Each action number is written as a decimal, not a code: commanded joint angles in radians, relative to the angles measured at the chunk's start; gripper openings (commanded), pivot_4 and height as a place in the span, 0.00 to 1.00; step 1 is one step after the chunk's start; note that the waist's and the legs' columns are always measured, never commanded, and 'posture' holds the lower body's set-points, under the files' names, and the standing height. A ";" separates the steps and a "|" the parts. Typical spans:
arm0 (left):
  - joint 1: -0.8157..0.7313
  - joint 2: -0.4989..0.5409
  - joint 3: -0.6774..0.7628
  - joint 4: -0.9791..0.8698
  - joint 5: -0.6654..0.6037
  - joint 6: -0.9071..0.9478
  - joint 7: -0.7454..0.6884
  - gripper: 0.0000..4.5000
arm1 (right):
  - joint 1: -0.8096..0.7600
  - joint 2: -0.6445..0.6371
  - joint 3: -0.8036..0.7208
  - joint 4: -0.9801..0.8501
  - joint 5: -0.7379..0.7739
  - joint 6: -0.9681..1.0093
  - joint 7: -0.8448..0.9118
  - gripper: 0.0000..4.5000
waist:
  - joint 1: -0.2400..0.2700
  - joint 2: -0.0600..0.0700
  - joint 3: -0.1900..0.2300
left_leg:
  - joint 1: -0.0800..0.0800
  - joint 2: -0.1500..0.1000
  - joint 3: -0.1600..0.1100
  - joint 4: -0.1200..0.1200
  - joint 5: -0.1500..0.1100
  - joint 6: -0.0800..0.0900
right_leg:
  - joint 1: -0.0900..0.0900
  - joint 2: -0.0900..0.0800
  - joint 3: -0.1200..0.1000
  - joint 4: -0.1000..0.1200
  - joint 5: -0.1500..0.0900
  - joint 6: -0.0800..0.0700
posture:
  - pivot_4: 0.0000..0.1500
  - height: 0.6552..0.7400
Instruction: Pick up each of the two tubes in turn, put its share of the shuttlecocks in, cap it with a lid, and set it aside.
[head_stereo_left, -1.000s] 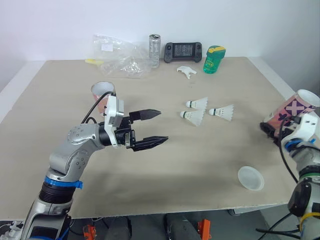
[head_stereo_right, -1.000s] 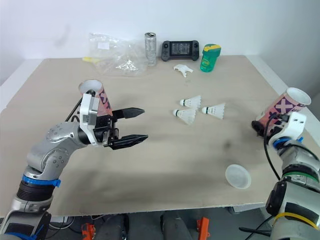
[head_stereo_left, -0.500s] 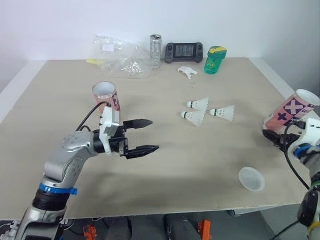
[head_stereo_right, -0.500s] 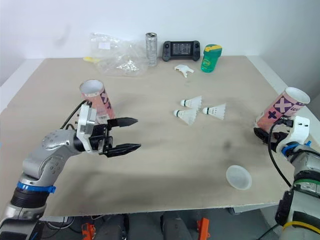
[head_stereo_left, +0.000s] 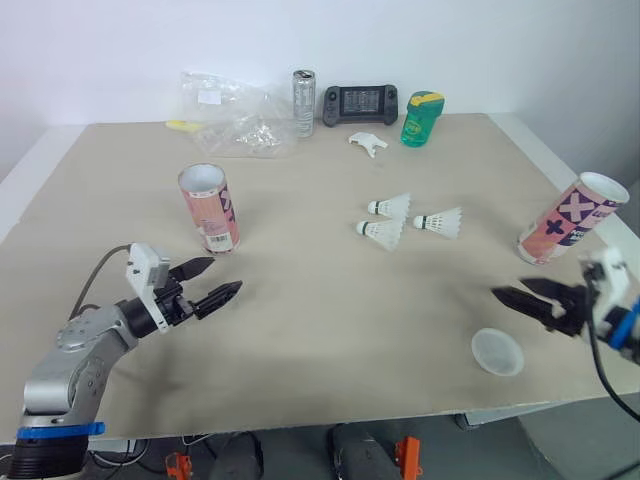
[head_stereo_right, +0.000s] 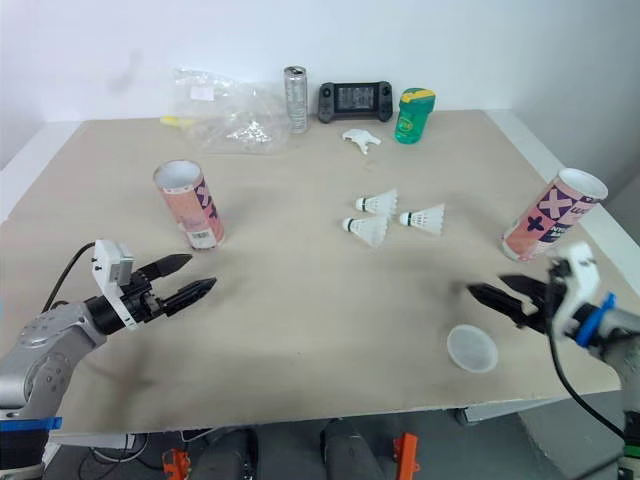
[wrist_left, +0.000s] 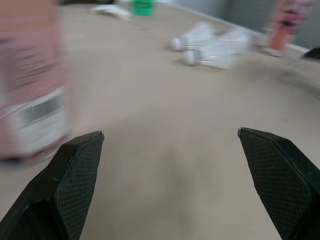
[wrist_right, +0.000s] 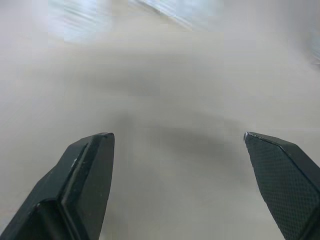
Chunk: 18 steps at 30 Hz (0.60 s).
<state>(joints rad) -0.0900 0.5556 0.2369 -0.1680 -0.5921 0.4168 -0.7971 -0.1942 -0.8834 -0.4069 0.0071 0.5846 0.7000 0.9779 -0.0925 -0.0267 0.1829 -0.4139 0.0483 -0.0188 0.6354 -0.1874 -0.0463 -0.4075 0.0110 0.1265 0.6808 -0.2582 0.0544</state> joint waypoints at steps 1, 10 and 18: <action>0.011 -0.006 0.053 0.036 0.023 -0.033 0.049 1.00 | -0.068 0.018 0.067 -0.178 0.062 0.032 -0.005 0.98 | 0.002 -0.002 0.001 | 0.000 0.000 0.000 0.000 0.001 0.000 | 0.000 0.000 0.000 0.000 0.000 0.000 | 1.00 0.81; -0.093 -0.020 0.017 0.274 0.127 -0.198 0.018 1.00 | -0.223 0.190 0.312 -0.315 0.025 -0.079 -0.026 0.98 | 0.037 -0.004 0.000 | -0.013 -0.002 -0.001 0.000 0.001 -0.001 | -0.008 -0.002 -0.001 -0.001 0.000 0.005 | 1.00 0.81; -0.282 -0.022 -0.064 0.504 0.196 -0.318 -0.104 1.00 | -0.224 0.241 0.361 -0.393 0.031 -0.088 -0.065 0.98 | 0.048 -0.004 0.000 | -0.023 -0.002 -0.004 0.000 0.000 -0.002 | -0.017 -0.001 -0.005 0.000 0.002 0.000 | 1.00 0.81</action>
<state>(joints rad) -0.3499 0.5278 0.1808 0.3145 -0.4115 0.1329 -0.8736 -0.4056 -0.6429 -0.0354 -0.3332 0.6027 0.6233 0.9216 -0.0447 -0.0307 0.1829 -0.4369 0.0466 -0.0226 0.6356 -0.1873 -0.0481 -0.4239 0.0096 0.1218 0.6804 -0.2565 0.0544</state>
